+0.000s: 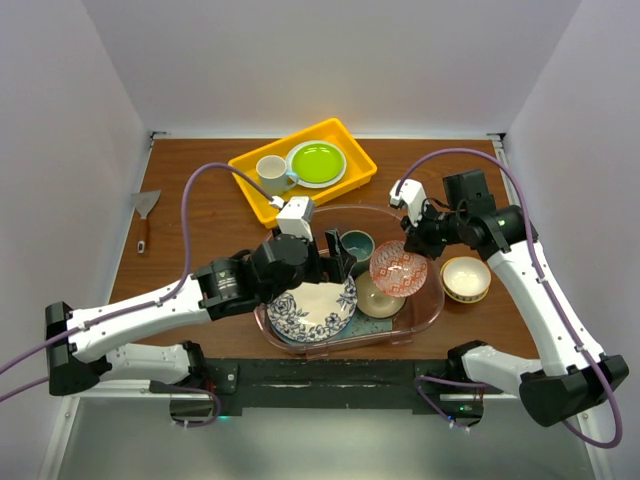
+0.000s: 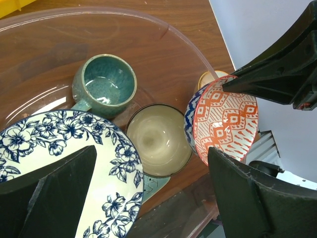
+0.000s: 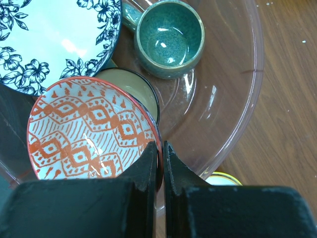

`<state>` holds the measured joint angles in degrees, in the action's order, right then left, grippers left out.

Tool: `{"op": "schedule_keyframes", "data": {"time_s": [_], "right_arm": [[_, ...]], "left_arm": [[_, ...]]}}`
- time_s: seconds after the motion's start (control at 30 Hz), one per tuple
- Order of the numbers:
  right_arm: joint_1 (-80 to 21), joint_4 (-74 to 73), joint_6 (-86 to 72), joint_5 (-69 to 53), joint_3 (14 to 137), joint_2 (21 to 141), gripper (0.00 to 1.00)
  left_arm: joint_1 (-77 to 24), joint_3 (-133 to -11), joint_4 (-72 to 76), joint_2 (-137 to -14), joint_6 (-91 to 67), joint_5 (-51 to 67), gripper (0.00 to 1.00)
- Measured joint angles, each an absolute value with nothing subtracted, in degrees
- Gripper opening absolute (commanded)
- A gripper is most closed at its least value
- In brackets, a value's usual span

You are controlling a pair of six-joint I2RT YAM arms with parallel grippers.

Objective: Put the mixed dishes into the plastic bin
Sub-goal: Pick up the bowl from the center of the board.

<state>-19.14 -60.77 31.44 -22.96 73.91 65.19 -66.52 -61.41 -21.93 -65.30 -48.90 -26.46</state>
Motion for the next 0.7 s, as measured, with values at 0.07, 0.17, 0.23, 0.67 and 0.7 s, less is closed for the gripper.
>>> {"op": "schedule_keyframes", "data": {"time_s": [0.07, 0.17, 0.23, 0.67, 0.7], "right_arm": [[-19.1, -60.8, 31.4, -23.0, 73.9, 65.2, 0.00], [-19.1, -60.8, 31.4, -22.9, 73.9, 65.2, 0.00], [-19.1, -60.8, 31.4, -22.8, 73.9, 65.2, 0.00], [-19.1, -60.8, 30.7, -22.0, 73.9, 65.2, 0.00], [-19.1, -60.7, 30.6, -22.0, 73.9, 65.2, 0.00]], "left_arm": [[-66.6, -61.4, -21.9, -65.6, -48.8, -26.4, 1.00], [-66.7, -61.4, -21.9, -65.9, -48.6, -26.4, 1.00], [-66.9, -61.4, -21.7, -66.3, -48.4, -26.4, 1.00], [-67.4, -63.1, -20.4, -71.7, -48.4, -26.4, 1.00], [-67.5, -63.9, -20.4, -72.8, -48.4, -26.4, 0.99]]}}
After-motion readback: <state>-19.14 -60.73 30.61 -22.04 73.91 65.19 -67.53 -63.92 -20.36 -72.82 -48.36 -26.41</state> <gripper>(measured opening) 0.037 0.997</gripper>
